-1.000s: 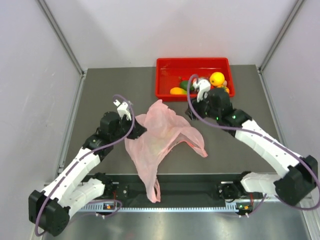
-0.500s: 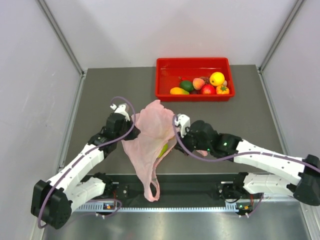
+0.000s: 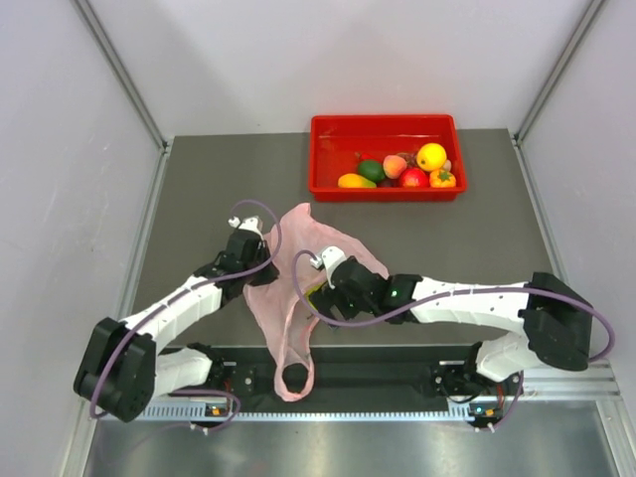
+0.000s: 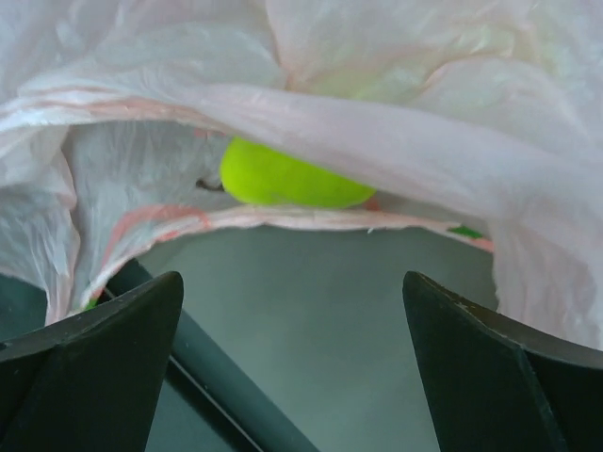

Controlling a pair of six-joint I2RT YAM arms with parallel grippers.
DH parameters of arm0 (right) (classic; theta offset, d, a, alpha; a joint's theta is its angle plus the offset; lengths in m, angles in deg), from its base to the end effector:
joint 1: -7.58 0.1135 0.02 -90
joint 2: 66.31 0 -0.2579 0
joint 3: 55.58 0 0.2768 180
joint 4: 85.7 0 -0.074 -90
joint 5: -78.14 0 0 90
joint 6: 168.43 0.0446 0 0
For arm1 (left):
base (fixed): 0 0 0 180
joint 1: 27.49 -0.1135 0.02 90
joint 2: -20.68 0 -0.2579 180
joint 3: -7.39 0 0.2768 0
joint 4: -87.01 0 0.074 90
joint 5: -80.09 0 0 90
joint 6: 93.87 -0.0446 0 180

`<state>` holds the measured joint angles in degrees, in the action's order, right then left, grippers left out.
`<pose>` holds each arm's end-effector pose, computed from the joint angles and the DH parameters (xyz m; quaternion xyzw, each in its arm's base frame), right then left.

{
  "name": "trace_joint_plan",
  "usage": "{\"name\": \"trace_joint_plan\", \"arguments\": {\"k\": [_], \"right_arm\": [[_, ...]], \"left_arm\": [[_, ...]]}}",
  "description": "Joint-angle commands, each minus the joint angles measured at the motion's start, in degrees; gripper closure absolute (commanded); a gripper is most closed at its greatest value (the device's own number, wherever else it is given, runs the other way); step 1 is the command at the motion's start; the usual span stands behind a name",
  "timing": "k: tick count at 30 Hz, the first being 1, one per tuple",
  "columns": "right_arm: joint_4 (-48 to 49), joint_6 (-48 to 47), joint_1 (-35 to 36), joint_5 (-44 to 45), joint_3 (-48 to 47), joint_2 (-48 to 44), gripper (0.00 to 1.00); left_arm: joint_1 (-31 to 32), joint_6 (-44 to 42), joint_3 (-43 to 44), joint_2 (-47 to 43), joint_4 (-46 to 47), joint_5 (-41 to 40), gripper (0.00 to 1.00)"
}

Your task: Untie the knot of the plastic bag and take out the fruit

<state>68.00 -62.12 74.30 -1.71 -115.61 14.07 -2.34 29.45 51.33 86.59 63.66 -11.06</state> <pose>0.1326 0.2884 0.1858 -0.3646 0.8514 0.1823 0.3300 0.2310 -0.1075 0.1611 -0.0697 0.9223 -0.1775 0.3362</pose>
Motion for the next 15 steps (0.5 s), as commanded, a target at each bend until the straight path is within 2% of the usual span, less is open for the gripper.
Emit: {"name": "trace_joint_plan", "arguments": {"k": [1, 15], "right_arm": [[4.7, -0.8, 1.0, 4.3, -4.2, 0.9, 0.0], [5.4, -2.1, 0.9, 12.7, -13.4, 14.2, 0.0]], "left_arm": [[-0.3, 0.9, -1.0, 1.8, 6.3, 0.4, 1.0], [-0.3, 1.7, -2.3, 4.0, 10.3, 3.9, 1.0]]}}
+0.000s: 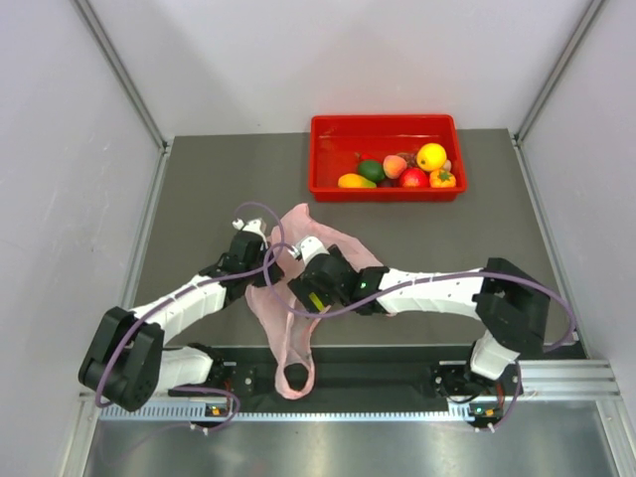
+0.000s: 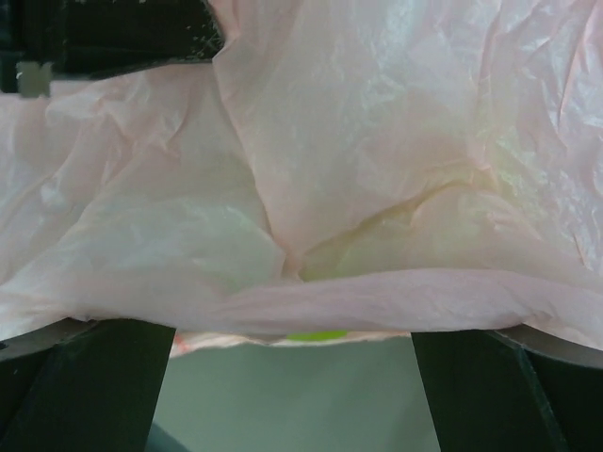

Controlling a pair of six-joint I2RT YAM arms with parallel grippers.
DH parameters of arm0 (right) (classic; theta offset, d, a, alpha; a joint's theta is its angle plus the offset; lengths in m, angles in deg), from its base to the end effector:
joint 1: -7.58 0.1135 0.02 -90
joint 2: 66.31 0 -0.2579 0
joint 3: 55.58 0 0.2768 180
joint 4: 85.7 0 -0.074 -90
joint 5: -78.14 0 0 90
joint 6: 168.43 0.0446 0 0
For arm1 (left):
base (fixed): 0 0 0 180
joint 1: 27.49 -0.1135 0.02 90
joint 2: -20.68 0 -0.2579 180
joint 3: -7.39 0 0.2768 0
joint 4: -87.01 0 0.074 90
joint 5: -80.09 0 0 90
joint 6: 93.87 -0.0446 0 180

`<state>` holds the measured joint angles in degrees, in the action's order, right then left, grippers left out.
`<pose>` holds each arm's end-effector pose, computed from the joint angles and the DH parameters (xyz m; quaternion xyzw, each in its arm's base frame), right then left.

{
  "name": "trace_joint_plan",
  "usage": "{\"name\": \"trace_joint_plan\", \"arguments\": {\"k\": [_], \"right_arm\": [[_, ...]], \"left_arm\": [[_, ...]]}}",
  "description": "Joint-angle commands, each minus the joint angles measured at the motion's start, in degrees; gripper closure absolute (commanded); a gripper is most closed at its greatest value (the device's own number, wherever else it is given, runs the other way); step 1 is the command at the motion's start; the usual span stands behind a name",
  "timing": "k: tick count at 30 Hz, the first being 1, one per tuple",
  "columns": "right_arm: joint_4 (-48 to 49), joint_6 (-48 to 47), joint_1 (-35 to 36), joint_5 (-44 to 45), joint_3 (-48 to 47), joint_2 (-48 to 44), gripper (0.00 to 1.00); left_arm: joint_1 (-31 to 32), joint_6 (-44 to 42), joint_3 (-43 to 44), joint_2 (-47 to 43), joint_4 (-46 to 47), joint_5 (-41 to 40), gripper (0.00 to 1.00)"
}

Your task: Untie the knot of the plastic bag and take out the fruit

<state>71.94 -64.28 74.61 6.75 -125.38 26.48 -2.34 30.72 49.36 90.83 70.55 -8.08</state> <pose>0.1571 0.3343 0.1803 -0.3515 0.8447 0.1303 0.3820 0.2355 -0.1121 0.1420 -0.0698 0.9199 -0.2048 0.3270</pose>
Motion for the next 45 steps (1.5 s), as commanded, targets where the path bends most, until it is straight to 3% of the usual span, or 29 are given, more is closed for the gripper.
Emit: {"name": "trace_joint_plan", "arguments": {"k": [1, 7, 15, 18, 19, 22, 23, 31, 34, 37, 40, 41, 45], "right_arm": [[1.4, 0.3, 0.4, 4.4, -4.2, 2.3, 0.0], [0.8, 1.5, -1.5, 3.3, -5.9, 7.3, 0.0], [2.1, 2.5, -2.4, -2.4, -2.3, 6.5, 0.22], [2.6, 2.6, -3.2, -5.5, -1.7, 5.8, 0.46], [2.6, 2.5, -3.5, -6.6, -1.2, 4.5, 0.65], [1.0, 2.2, -3.7, -8.3, 0.5, -0.1, 0.97], [0.1, 1.7, -3.7, -9.2, 0.9, -1.5, 1.0], [-12.0, -5.7, -6.1, -35.6, 4.5, -20.6, 1.0], [-17.4, -11.1, -6.8, -40.8, 2.9, -25.5, 1.0], [-16.4, -12.8, -10.8, -37.0, 1.1, -29.9, 1.0], [-11.9, -11.9, -23.0, -34.4, -1.9, -29.0, 1.0], [-9.6, -11.0, -29.2, -30.5, -4.7, -26.2, 1.0], [-4.7, -5.7, -39.5, -17.3, -13.8, -14.9, 1.0]], "left_arm": [[-0.3, 0.3, -0.4, -0.5, 3.4, 1.0, 1.0], [-0.3, 0.3, -0.6, -0.7, 3.5, 1.4, 1.0], [-0.3, 0.6, -0.9, -1.6, 3.5, 1.4, 1.0], [-0.3, 1.0, -1.0, -1.6, 3.5, 1.9, 1.0], [-0.3, 1.0, -1.0, -1.6, 3.4, 2.0, 1.0], [-0.3, 0.8, -0.8, -2.5, 3.3, 1.8, 1.0], [-0.3, 0.7, -0.7, -2.7, 3.2, 1.6, 1.0], [-0.4, 1.0, 0.3, -3.6, 2.7, 2.2, 1.0], [-0.4, 1.4, 0.6, -3.3, 3.2, 2.9, 1.0], [-0.4, 1.6, 0.7, -2.8, 3.5, 3.4, 1.0], [-0.4, 1.8, 0.8, -2.7, 3.5, 4.3, 1.0], [-0.4, 1.7, 0.9, -3.0, 3.4, 4.9, 1.0], [-0.4, 1.3, 1.2, -3.4, 3.2, 6.3, 1.0]]}}
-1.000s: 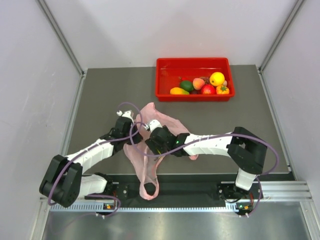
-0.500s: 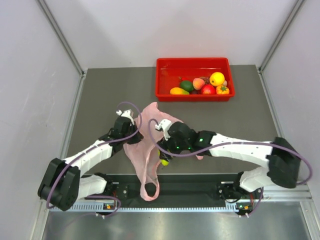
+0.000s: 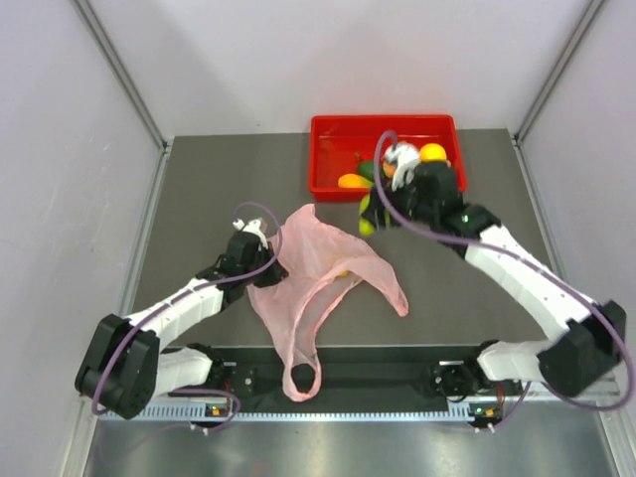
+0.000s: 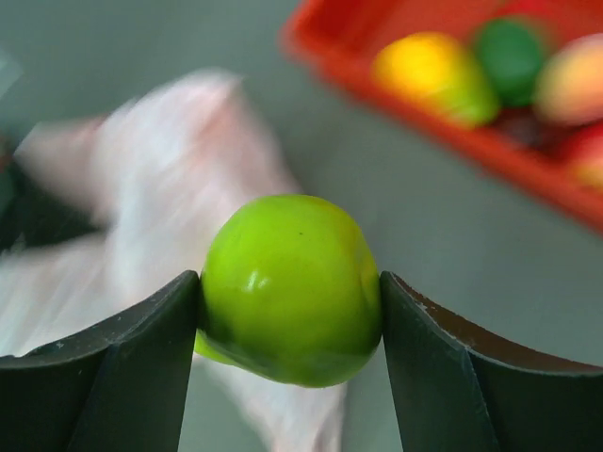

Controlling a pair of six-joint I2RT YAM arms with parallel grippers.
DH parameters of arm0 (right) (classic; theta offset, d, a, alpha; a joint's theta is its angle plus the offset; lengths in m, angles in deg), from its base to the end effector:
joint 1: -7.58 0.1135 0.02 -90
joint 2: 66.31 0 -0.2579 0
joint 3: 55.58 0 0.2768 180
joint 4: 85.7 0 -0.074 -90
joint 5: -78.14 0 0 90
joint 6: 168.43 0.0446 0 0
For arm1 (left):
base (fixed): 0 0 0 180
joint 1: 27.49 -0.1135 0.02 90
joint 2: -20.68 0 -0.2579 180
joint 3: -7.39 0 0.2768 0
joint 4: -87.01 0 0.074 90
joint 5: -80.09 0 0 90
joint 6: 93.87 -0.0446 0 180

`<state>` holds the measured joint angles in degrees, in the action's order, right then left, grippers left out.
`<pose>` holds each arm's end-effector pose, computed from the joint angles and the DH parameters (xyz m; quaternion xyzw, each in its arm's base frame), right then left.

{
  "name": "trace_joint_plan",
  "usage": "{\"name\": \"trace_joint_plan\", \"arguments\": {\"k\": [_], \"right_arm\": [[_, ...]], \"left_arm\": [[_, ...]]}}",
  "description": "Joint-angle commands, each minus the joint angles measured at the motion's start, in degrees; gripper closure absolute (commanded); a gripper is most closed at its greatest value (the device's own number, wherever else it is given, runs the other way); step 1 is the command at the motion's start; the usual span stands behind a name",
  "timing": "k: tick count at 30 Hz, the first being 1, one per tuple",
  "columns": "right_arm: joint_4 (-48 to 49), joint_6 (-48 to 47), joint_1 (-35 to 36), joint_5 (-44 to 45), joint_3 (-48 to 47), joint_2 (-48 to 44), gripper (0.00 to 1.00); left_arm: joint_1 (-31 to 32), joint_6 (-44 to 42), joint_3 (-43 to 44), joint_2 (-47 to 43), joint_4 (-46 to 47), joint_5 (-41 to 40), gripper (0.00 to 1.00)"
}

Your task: Untie the knot of the plastic bag and take out the fruit

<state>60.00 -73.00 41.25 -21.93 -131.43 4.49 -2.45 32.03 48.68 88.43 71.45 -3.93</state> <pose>0.2568 0.1805 0.3238 -0.2527 0.8226 0.2399 0.4493 0.2319 -0.1134 0.1496 -0.0652 0.9103 -0.2470 0.3258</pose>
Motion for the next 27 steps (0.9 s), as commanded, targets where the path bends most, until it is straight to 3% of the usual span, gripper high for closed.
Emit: {"name": "trace_joint_plan", "arguments": {"k": [1, 4, 9, 15, 21, 23, 24, 25, 27], "right_arm": [[8.4, 3.7, -7.4, 13.4, -9.9, 9.9, 1.0], [10.3, 5.8, -11.2, 20.4, -19.1, 20.7, 1.0], [8.4, 7.4, -14.9, 23.9, -38.0, 39.4, 1.0], [-0.4, 9.5, -17.1, 22.5, -57.2, 55.6, 0.91], [0.4, 7.2, -17.8, 18.9, -56.8, 55.4, 0.42], [0.8, 6.6, -17.8, 18.1, -54.8, 54.0, 0.3], [0.7, 5.7, -17.8, 17.3, -54.3, 52.5, 0.1], [0.3, 5.4, -17.7, 17.1, -53.8, 51.6, 0.01], [0.4, 4.2, -17.7, 16.7, -51.4, 48.0, 0.0]], "left_arm": [[-0.3, -0.3, 2.0, -1.1, 2.3, 2.6, 1.0], [-0.3, -0.7, 2.2, -1.3, 2.3, 3.7, 1.0], [-0.3, -1.1, 2.6, -1.7, 2.3, 4.9, 1.0], [-0.3, -1.0, 2.6, -2.0, 2.5, 6.9, 1.0], [-0.3, -1.4, 3.1, -1.9, 2.3, 7.6, 1.0], [-0.3, -1.3, 3.4, -1.7, 2.6, 7.8, 1.0], [-0.3, -1.1, 3.5, -1.7, 2.6, 8.0, 1.0], [-0.3, -1.1, 3.7, -1.4, 2.6, 8.2, 1.0], [-0.3, -1.0, 3.7, -1.2, 2.5, 8.3, 1.0]]}}
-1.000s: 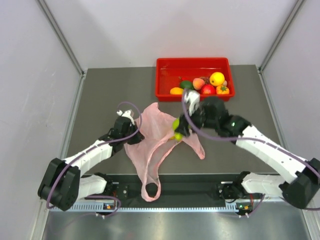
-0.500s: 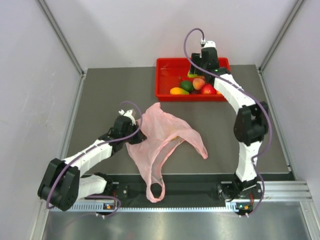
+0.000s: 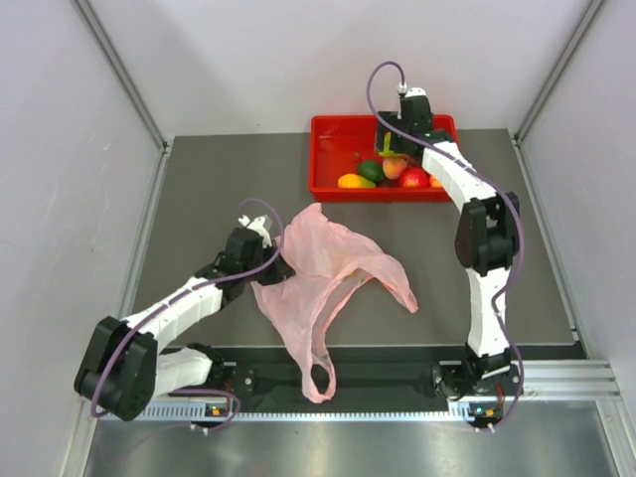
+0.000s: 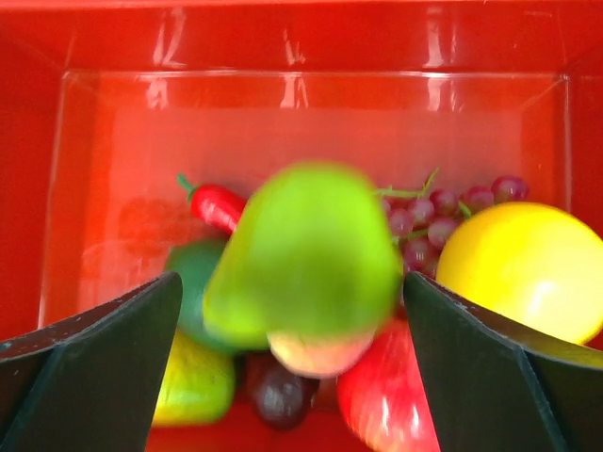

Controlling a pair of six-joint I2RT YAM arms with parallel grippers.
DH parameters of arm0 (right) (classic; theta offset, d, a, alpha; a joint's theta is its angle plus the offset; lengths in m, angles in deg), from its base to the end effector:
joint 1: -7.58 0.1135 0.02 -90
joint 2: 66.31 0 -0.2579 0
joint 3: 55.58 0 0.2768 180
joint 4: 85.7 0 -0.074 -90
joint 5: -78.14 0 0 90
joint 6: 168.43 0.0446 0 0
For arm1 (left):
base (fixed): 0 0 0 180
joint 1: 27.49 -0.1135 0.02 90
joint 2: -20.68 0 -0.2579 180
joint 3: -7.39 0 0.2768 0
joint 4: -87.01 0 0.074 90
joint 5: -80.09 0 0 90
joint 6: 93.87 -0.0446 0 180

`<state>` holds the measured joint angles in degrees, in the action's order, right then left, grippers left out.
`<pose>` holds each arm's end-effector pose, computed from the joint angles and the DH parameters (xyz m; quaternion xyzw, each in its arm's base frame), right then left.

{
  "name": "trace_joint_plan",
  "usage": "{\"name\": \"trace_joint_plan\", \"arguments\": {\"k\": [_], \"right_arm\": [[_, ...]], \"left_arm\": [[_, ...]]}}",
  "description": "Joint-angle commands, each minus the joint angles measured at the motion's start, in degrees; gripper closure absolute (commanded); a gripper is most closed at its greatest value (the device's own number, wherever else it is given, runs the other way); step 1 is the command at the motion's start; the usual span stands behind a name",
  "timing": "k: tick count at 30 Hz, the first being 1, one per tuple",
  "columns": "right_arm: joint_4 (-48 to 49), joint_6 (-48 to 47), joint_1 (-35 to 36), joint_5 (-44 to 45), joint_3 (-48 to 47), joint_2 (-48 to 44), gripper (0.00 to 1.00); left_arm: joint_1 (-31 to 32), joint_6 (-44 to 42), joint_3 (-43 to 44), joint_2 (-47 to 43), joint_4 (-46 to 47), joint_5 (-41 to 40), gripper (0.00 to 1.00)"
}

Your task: Untie the knot of the plastic bag and take out the fruit

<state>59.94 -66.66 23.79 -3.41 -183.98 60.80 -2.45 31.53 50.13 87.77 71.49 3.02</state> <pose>0.5312 0.1476 0.2609 0.0011 0.8774 0.0521 0.4769 0.2331 -0.1199 0.1616 -0.0338 0.9007 -0.3000 0.3124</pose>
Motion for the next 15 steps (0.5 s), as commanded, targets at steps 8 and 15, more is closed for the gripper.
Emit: {"name": "trace_joint_plan", "arguments": {"k": [8, 15], "right_arm": [[3.7, -5.4, 2.2, -7.6, 27.8, -34.2, 0.0], [5.6, -7.5, 10.9, -15.1, 53.7, -58.0, 0.07]], "left_arm": [[-0.3, -0.6, 2.7, -1.6, 2.0, 0.7, 1.0], [-0.2, -0.5, 4.1, -0.6, 1.6, 1.1, 1.0]]}}
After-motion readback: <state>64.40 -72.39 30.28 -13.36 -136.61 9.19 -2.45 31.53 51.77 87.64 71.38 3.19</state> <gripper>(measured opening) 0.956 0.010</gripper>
